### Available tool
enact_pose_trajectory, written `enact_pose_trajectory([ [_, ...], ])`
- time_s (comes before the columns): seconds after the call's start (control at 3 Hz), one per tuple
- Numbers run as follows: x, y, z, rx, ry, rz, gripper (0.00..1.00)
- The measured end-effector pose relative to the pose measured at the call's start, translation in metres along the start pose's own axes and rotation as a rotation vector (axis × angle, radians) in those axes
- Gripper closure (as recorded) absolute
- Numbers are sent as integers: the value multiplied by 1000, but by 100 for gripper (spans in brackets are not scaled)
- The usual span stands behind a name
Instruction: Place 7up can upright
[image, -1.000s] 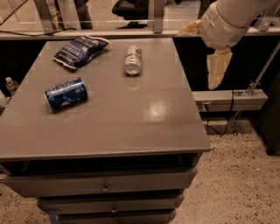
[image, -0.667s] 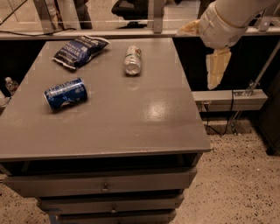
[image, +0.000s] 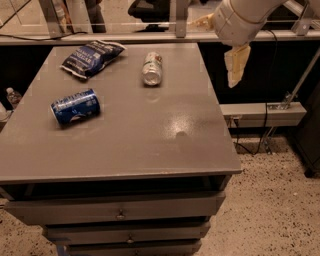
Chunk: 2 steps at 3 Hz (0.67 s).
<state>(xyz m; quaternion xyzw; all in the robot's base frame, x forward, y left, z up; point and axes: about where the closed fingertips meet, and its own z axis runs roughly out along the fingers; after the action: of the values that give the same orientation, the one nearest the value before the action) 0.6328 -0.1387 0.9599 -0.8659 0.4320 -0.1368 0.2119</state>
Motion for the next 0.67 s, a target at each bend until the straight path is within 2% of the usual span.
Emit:
enact_pose_trajectory([
  [0.33,9,-38,29,52,20,-151,0],
  [0.67,16,-71,59,76,20,-285,0],
])
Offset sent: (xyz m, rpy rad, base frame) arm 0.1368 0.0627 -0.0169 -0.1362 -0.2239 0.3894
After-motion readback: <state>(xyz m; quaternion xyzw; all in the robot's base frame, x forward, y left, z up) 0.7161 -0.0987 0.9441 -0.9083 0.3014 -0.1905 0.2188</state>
